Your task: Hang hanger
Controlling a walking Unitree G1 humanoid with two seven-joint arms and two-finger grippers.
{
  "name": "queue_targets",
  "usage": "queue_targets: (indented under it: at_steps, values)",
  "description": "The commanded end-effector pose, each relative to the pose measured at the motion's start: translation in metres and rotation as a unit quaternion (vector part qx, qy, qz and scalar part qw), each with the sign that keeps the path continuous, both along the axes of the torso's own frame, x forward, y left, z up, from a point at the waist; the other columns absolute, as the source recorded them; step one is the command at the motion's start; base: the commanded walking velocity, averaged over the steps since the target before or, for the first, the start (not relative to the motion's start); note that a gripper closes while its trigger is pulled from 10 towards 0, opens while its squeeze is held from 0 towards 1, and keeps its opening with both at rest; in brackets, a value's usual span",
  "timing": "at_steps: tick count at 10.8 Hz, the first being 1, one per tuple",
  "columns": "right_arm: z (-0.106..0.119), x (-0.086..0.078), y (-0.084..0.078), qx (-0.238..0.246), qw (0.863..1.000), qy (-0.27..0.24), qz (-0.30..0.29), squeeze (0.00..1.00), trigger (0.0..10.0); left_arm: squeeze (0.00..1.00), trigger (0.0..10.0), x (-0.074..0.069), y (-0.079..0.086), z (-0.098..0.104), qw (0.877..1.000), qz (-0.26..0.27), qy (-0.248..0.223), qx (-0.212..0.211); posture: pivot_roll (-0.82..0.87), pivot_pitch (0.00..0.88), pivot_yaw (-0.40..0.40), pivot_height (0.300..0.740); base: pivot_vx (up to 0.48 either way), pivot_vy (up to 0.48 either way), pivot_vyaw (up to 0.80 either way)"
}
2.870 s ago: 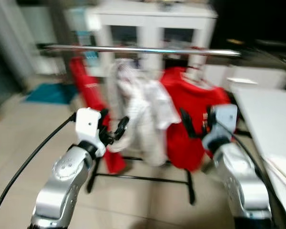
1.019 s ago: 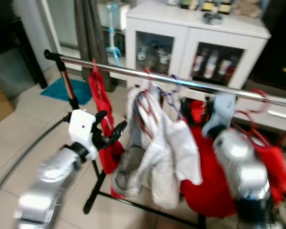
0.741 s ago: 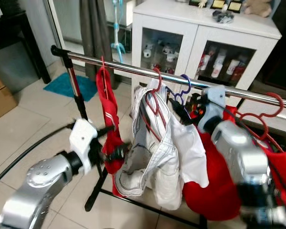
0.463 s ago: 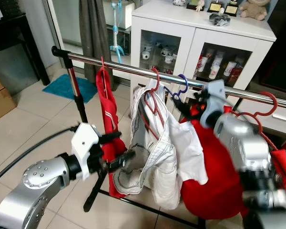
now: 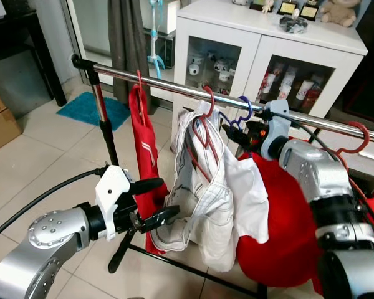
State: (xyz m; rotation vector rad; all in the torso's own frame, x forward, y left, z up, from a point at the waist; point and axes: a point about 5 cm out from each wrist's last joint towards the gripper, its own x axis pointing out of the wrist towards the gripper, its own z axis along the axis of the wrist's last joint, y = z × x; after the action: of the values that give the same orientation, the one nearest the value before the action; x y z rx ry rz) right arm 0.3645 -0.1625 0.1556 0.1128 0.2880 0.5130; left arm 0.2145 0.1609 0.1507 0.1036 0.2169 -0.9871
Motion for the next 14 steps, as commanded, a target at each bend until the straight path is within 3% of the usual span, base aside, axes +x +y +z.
queue_targets:
  at_steps: [1,10,14]
  values:
    - [0.0001,0.0015,-0.0098,0.016,1.000,0.011,-0.012,0.00,0.0,0.00,10.0,-0.0021,-0.0011,0.0020,1.000,-0.010,-0.004,0.004,0.13,0.000,-0.078,0.740,0.000,0.000,0.00]
    - [-0.0061,0.0015,-0.0078,-0.022,0.998,0.026,0.044,0.00,0.0,0.00,10.0,0.0007,-0.0030,0.0013,1.000,-0.013,-0.015,0.018,0.12,0.000,-0.084,0.740,0.000,0.000,0.00]
    - [-0.0076,-0.0006,-0.0084,-0.017,0.999,0.035,0.034,0.00,0.0,0.00,10.0,0.0016,-0.0031,0.0022,1.000,-0.007,-0.023,0.020,0.12,0.000,-0.085,0.740,0.000,0.000,0.00]
